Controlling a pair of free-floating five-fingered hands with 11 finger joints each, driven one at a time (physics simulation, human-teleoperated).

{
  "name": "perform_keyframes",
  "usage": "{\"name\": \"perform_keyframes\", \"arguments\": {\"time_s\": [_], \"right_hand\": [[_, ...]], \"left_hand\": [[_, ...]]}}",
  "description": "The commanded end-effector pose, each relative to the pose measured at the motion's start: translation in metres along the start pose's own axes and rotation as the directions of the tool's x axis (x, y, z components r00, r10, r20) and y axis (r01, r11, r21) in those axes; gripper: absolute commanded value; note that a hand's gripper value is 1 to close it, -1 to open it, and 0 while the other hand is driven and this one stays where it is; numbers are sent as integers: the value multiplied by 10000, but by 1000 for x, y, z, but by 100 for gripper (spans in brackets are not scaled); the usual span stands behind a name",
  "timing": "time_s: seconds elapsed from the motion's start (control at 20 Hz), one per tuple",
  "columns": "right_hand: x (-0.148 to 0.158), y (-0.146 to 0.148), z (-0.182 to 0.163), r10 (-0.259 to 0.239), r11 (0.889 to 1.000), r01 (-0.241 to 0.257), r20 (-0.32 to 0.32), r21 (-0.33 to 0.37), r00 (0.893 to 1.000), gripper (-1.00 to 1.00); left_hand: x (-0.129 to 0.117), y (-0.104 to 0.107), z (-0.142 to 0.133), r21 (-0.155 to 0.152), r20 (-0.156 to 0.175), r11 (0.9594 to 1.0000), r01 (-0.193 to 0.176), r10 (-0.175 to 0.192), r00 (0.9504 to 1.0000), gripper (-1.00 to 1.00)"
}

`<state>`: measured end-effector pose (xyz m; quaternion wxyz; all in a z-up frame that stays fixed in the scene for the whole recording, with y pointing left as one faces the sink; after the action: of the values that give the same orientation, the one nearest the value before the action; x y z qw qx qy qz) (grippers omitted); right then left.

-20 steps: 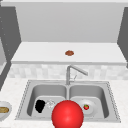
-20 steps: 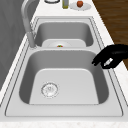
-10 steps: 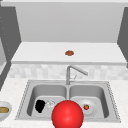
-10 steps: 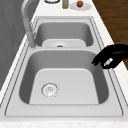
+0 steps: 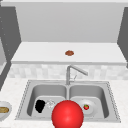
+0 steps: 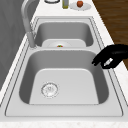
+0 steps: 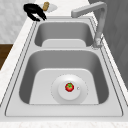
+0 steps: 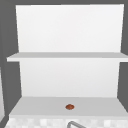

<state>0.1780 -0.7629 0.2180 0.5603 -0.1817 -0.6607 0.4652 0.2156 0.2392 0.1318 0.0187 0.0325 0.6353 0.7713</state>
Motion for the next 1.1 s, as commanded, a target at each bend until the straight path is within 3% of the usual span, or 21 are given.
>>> {"name": "perform_keyframes", "arguments": {"time_s": [0.0, 0.1, 0.2, 0.3, 0.6, 1.05], "right_hand": [[3, 1, -2, 1285, 9914, -1284, 14, 239, 9917, -100], [14, -2, -2, 1145, 9932, -1137, -291, 265, 9930, -100], [5, -1, -1, 592, 9981, -587, -239, 188, 9980, -100], [6, -1, -1, 563, 9983, -559, -207, 192, 9982, -100], [18, -32, -8, 1460, 9893, -1461, -360, -3, 9886, -100], [36, -85, -18, 1679, 9858, -1672, -578, 173, 9841, -100]], "left_hand": [[0, 0, 0, 0, 0, 10000, 0, 0, 10000, 0], [0, 0, 0, 0, 0, 10000, 0, 0, 10000, 0], [0, 0, 0, 0, 0, 10000, 0, 0, 10000, 0], [0, 0, 0, 0, 0, 10000, 0, 0, 10000, 0], [0, 0, 0, 0, 0, 10000, 0, 0, 10000, 0], [0, 0, 0, 0, 0, 10000, 0, 0, 10000, 0]]}}
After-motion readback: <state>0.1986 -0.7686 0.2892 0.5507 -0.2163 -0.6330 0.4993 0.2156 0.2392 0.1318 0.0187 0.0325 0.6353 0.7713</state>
